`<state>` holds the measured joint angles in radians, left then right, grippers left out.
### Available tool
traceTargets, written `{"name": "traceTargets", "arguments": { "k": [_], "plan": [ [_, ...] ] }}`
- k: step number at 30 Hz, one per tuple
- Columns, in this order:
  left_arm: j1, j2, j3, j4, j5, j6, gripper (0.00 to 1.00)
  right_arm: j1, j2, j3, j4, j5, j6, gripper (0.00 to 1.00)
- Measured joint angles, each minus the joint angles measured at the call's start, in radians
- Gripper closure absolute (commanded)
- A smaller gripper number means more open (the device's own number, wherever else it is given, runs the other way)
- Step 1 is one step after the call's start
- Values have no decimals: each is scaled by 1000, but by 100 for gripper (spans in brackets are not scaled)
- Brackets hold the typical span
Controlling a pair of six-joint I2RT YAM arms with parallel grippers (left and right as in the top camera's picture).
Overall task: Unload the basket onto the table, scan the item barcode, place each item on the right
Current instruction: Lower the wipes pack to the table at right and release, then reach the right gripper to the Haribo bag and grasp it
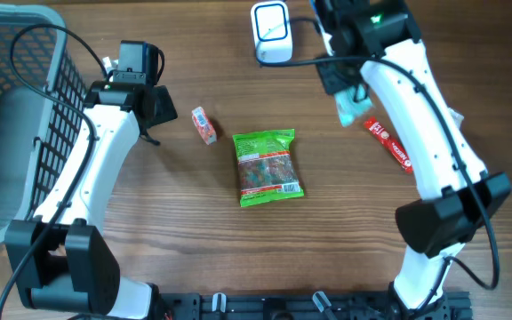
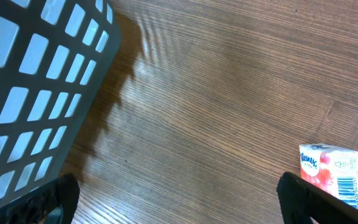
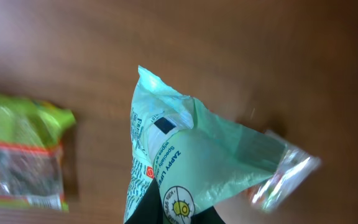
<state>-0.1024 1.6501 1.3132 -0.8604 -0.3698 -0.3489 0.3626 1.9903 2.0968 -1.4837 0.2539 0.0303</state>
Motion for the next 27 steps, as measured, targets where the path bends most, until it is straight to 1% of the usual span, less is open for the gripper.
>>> {"name": "traceTargets", "arguments": {
  "k": [2,3,5,6,7,8,12,16,19,20,22,25,27],
  "plan": [
    [0,0,0,0,0,0,0,-53,4,-121,-2,-32,19,96],
    [0,0,0,0,0,0,0,-60,6,-137,-1,-34,23,96],
    [0,0,0,0,0,0,0,-114,12,-265,44,-45,30,96],
    [0,0,0,-1,0,0,0,-134,13,-314,78,-46,32,92],
    [0,0,0,1,0,0,0,-158,16,-366,115,-48,35,64],
    [0,0,0,0,0,0,0,-179,17,-408,156,-49,37,46],
    [0,0,0,0,0,0,0,-253,20,-496,260,-43,53,41],
    [0,0,0,0,0,0,0,-283,20,-488,242,49,101,40],
    [0,0,0,0,0,0,0,-270,19,-453,227,31,104,39],
    [0,0,0,0,0,0,0,-260,15,-446,230,-10,92,37],
    [0,0,0,0,0,0,0,-222,2,-443,232,-165,33,35],
    [0,0,0,0,0,0,0,-114,-9,-440,270,-483,-48,33],
    [0,0,0,0,0,0,0,-60,-9,-440,312,-577,-54,33]
  ]
}}
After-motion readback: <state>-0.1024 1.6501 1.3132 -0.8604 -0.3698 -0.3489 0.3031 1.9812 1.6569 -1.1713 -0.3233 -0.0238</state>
